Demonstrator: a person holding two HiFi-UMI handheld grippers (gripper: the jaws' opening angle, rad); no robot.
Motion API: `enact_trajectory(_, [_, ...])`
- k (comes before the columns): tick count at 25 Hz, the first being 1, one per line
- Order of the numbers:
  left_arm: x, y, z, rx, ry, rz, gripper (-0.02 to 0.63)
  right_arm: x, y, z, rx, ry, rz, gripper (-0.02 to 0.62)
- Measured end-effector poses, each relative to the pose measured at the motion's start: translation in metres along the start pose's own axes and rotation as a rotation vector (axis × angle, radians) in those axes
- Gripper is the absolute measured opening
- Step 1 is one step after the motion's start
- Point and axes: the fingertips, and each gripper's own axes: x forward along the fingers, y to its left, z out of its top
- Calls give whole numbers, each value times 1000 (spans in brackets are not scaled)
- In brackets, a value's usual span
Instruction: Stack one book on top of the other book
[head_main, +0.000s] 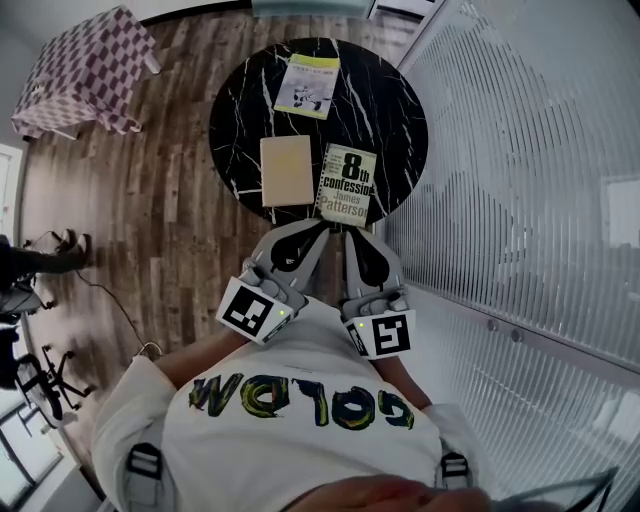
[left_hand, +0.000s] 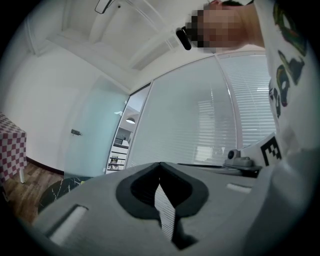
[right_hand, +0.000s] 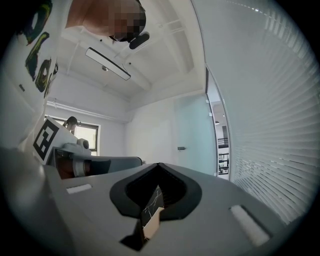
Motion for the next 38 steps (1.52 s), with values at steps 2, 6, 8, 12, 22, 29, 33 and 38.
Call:
enact_trajectory(2, [3,13,4,-2,-3,0,2,14,0,3,-2,1,2,2])
enact_trajectory(6, [8,37,7,-15,-5,8,2,39,2,3,-4,4,13,2])
enact_trajectory(8, [11,45,5,-21,7,9,2,48,1,2,-5,9,14,2])
enact_trajectory(12, [17,57,6,-25,12,-6,2,60,-4,1,-5,19,2,2])
enact_trajectory(22, [32,70,4,-36,21,-19,2,75,-16,-4,2,37,-9,2])
enact_trajectory(29, [49,64,0,-38,33,-12,2,72,-34,-4,1,38,-6,2])
enact_trajectory(33, [58,62,-1,-41,29,-1,2,71,-46,-5,3,43,-1,2])
enact_trajectory(38, [67,62,-1,-46,36,10,2,71,-57,-5,10,51,-2,2])
